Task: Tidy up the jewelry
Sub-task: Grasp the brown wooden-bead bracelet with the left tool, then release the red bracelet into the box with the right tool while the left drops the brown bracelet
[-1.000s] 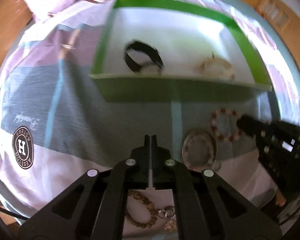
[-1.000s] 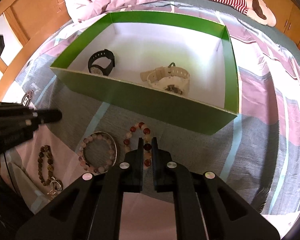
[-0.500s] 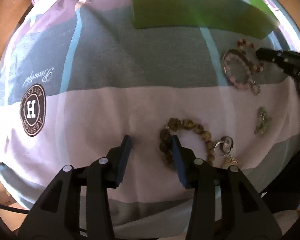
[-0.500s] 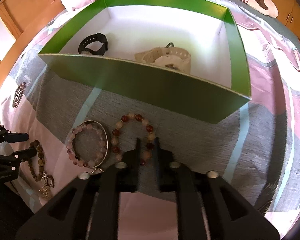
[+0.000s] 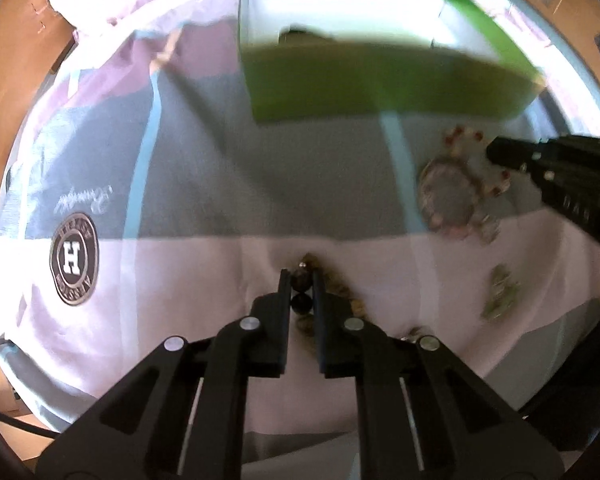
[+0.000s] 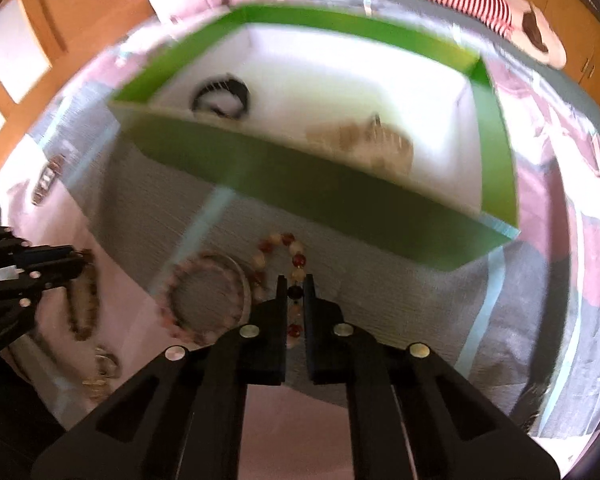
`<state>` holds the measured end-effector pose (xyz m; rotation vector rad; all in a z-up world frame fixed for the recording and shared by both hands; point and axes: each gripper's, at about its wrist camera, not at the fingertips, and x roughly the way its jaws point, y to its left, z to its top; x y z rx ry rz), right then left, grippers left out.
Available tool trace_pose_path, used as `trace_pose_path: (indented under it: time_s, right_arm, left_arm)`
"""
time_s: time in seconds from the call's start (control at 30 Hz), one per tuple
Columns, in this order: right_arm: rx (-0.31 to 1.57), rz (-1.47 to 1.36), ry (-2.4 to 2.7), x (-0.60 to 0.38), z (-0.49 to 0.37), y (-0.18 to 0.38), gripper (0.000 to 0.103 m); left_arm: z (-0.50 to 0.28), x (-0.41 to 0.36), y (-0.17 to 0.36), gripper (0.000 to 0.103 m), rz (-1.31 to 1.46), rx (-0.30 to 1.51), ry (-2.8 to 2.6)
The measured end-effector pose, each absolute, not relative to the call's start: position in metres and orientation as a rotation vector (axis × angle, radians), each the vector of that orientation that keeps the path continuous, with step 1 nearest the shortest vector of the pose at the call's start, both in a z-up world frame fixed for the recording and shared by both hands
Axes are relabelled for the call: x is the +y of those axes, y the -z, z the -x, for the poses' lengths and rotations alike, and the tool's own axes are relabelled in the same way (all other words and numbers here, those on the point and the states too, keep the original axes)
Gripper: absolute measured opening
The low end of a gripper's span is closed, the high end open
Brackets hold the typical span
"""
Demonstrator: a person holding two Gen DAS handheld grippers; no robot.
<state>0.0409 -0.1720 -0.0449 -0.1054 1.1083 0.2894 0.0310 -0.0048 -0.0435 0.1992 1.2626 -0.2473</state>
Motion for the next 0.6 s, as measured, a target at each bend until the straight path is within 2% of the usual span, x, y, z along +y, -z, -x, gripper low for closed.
trace_pose_path:
  time_s: [0.3,0.43,0.6]
  right_arm:
    - [0.792,-0.005,-0.323,-0.19,-0.034,-0.047,0.007]
    - [0.729,-0.062,-0.256,-0.21,-0.061,-0.057,0.008]
    - [0.77,-0.092,-0.188,-0.231,-0.092,-0.036,0.008]
  left_arm:
    - [-0.057,-0.023,-0.044,0.011,-0.126,1.032,0.301]
    - [-0.098,-0.029,-0.058,0.011,-0.075,0.958,0.288]
    - [-0.146,-0.03,-0.045,0.011,0.008,0.969,0.258]
